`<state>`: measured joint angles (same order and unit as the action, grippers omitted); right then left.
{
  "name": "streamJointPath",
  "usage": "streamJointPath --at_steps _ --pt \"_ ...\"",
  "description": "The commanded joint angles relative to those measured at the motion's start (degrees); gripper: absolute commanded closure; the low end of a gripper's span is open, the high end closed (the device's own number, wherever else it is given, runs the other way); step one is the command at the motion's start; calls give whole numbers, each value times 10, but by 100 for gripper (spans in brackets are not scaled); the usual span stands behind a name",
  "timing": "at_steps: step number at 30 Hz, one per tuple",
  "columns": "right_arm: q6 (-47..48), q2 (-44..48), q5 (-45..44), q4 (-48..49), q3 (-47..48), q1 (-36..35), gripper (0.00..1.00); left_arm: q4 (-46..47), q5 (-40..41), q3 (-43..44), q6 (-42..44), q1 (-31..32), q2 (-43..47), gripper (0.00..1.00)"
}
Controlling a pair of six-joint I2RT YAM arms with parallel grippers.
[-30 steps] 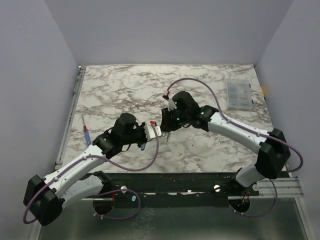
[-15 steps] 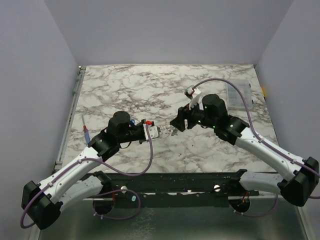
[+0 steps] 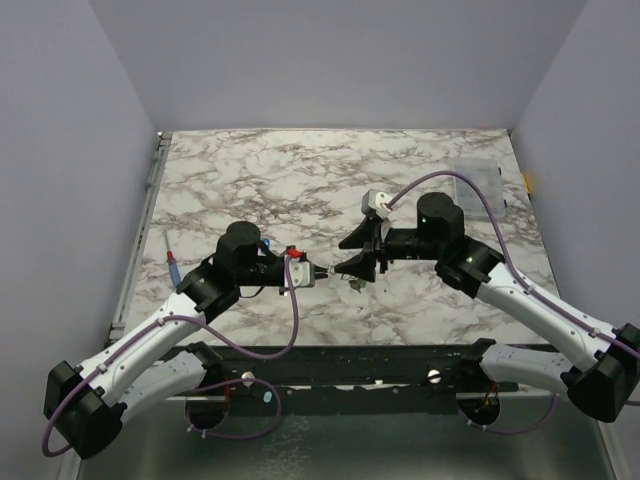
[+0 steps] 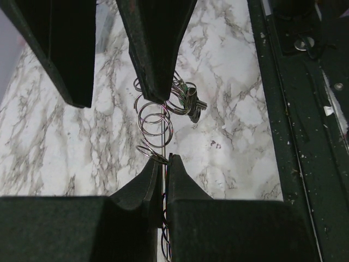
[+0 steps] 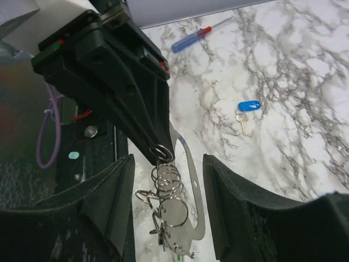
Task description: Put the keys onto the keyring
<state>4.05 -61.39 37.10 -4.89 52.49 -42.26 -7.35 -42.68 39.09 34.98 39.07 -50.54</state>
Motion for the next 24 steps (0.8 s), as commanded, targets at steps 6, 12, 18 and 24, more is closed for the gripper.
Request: streamJointPath --at_steps 6,12,18,24 --pt "57 -30 117 -74 45 2 40 12 -111 10 -4 6 -21 100" --pt "61 -54 154 -94 58 2 41 13 -137 13 -9 9 -20 100" --pt "61 -73 161 -90 63 2 47 12 -143 12 -11 13 -11 100" --pt "59 -86 174 -81 59 2 56 13 -142 12 -9 13 -9 100"
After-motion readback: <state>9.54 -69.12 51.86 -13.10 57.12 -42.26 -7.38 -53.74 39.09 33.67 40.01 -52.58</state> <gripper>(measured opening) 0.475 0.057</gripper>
